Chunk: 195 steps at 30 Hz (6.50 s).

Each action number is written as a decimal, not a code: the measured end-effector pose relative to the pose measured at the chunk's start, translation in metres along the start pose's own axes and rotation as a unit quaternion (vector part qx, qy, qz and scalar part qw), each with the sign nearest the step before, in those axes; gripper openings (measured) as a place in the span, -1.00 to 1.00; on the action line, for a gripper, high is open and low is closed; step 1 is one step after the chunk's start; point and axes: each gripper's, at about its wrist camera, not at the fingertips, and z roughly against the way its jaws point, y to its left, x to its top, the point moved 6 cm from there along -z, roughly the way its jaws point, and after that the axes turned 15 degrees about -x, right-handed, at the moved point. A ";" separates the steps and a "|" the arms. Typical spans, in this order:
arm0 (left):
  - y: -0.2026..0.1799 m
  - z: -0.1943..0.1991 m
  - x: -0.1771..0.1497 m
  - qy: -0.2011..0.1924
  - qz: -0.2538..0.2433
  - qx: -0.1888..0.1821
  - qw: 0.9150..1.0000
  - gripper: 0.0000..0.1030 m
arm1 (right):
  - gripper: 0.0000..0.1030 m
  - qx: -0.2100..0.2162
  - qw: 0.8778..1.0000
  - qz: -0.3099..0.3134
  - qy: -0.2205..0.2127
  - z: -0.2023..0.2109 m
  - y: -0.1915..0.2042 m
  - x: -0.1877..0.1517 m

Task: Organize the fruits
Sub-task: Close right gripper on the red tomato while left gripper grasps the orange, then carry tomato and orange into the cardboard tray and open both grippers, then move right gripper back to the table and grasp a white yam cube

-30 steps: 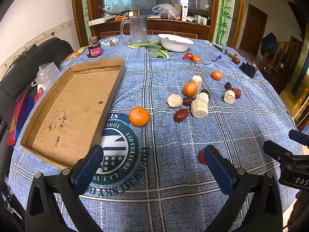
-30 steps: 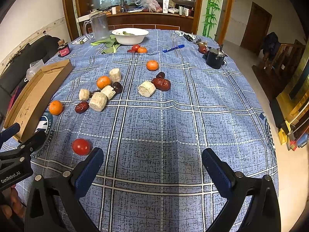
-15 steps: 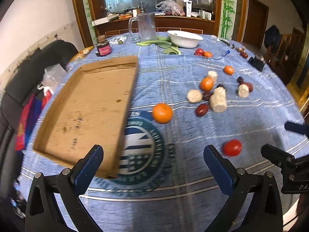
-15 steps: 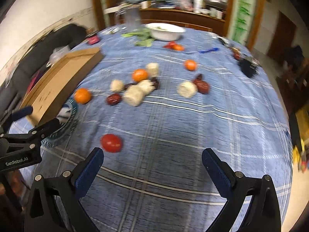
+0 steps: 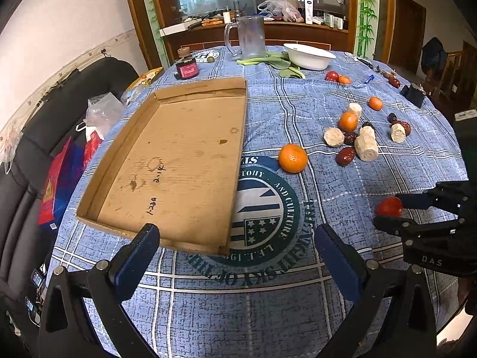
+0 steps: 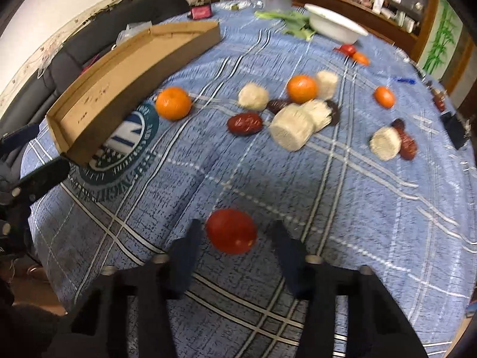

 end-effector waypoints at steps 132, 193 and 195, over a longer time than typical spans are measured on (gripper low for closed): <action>0.205 -0.162 0.161 0.036 0.107 -0.054 0.992 -0.33 | -0.32 0.034 0.997 0.052 -0.050 -0.107 0.118 0.280; -0.044 -0.075 0.066 0.029 0.033 -0.062 0.997 0.54 | 0.30 -0.025 0.995 -0.075 -0.060 0.001 -0.146 0.031; -0.055 -0.078 0.062 0.038 0.025 -0.063 0.997 0.53 | 0.30 -0.020 0.995 -0.077 -0.058 -0.007 -0.151 0.030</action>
